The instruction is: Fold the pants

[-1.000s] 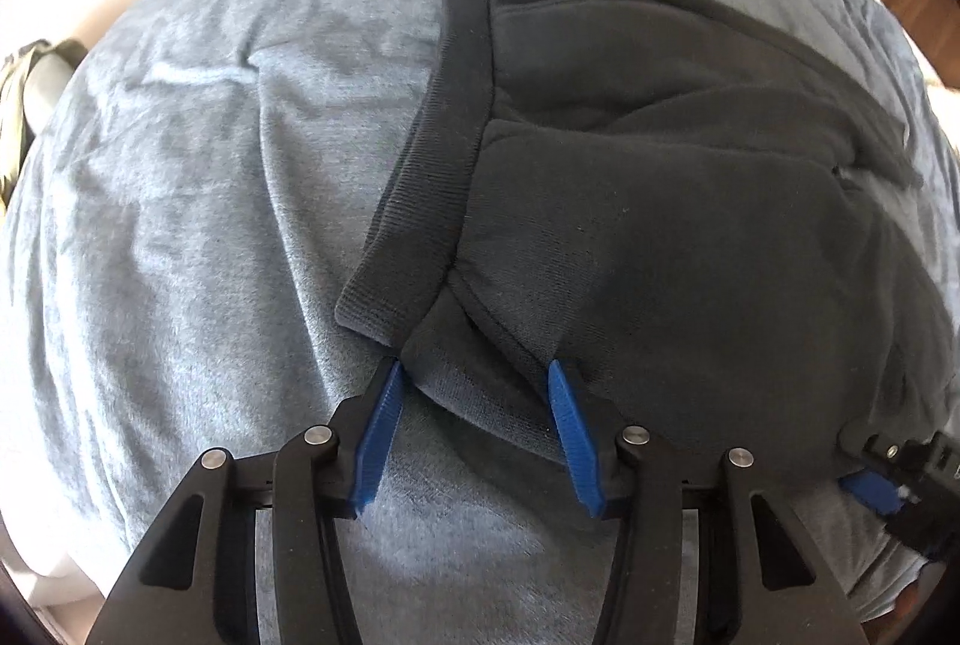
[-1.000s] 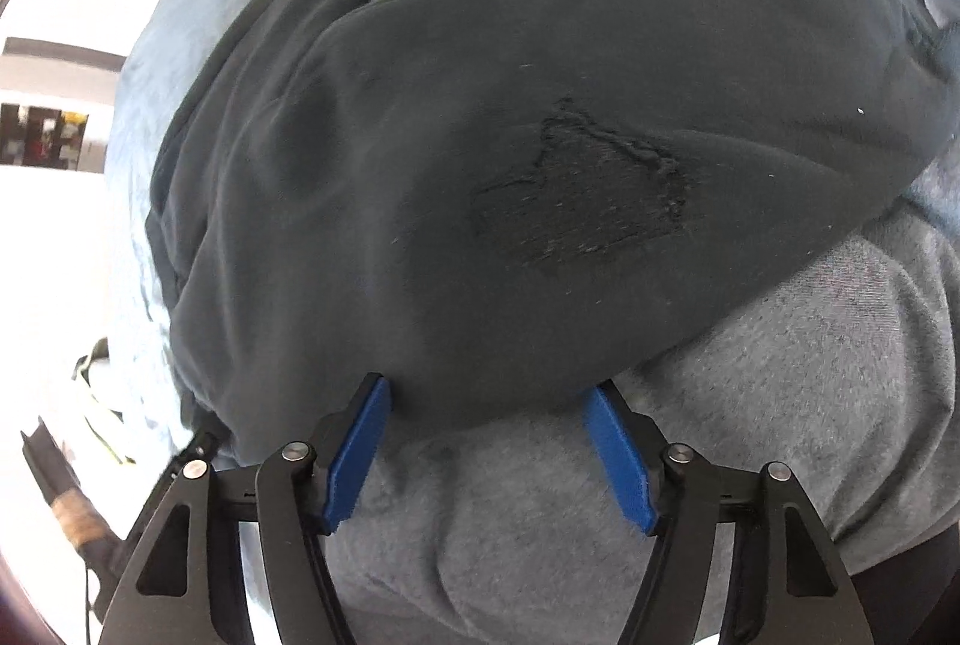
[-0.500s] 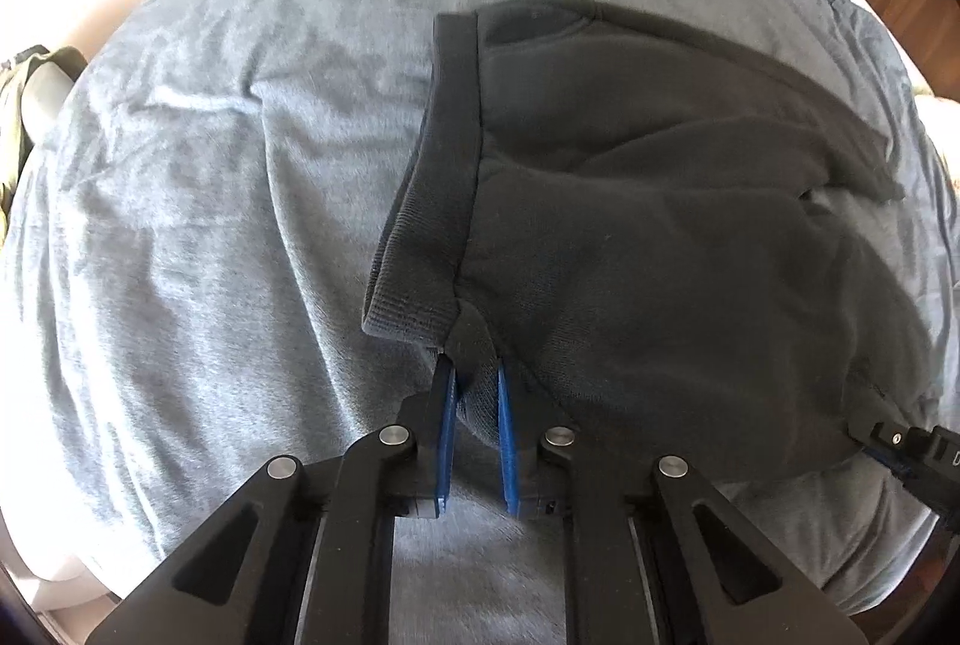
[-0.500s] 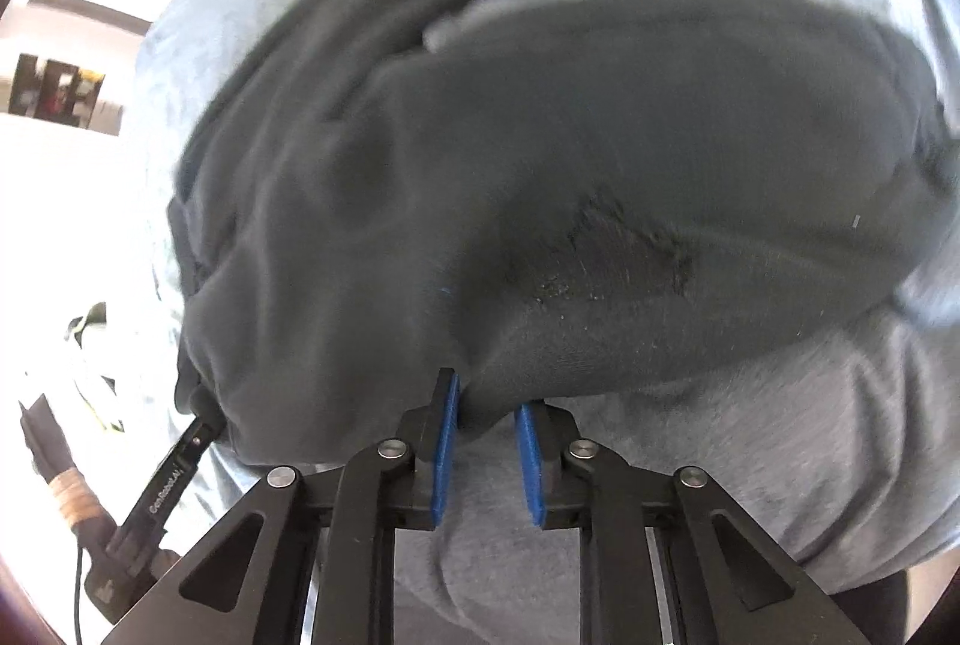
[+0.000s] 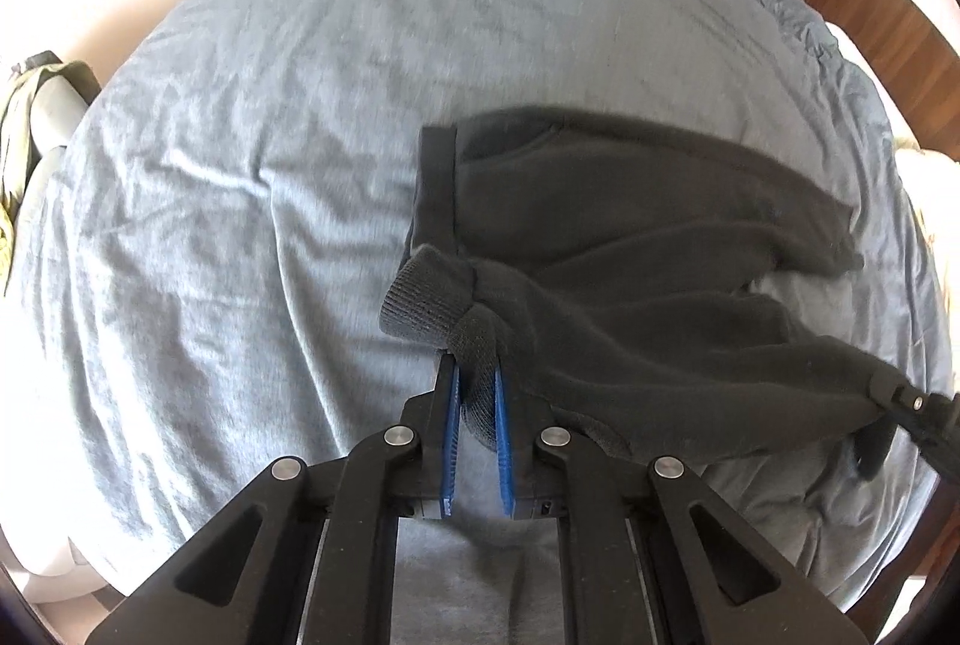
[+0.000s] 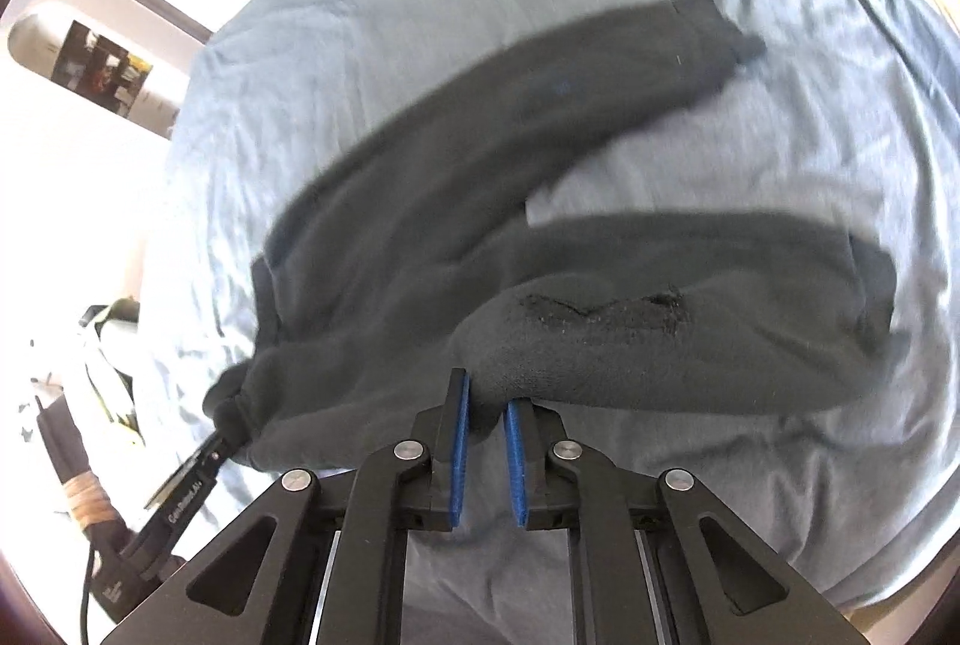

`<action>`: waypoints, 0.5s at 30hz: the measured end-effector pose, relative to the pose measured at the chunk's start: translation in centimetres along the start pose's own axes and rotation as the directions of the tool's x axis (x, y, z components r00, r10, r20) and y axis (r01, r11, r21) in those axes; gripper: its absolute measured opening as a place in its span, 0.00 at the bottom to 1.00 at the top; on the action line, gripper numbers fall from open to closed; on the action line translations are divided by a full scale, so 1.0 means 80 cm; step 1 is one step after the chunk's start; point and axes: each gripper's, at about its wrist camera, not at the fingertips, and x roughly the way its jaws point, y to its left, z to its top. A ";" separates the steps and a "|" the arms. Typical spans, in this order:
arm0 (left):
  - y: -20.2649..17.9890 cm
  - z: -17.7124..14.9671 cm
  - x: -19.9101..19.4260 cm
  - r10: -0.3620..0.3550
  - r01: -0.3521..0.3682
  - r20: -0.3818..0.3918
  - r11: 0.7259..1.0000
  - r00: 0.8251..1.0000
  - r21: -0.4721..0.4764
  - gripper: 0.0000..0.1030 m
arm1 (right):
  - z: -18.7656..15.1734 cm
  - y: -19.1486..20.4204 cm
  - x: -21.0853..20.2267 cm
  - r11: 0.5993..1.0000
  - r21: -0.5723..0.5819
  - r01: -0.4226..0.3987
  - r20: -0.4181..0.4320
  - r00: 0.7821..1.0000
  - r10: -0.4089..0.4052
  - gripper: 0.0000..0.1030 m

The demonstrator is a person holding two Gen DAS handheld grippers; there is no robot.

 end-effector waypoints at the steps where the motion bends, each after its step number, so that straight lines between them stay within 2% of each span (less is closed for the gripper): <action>1: -0.001 0.004 -0.001 -0.002 0.002 0.001 1.000 1.000 -0.004 0.11 | 0.008 0.001 -0.005 1.000 -0.005 -0.005 0.013 1.000 0.005 0.12; 5: -0.004 0.031 0.007 -0.012 0.012 0.001 1.000 1.000 -0.023 0.11 | 0.039 0.020 -0.004 0.999 -0.035 -0.007 0.044 0.999 0.009 0.12; 15: -0.006 0.105 0.066 -0.019 0.019 0.009 0.999 1.000 -0.028 0.12 | 0.125 0.047 0.055 0.995 -0.100 0.008 0.051 0.999 -0.003 0.12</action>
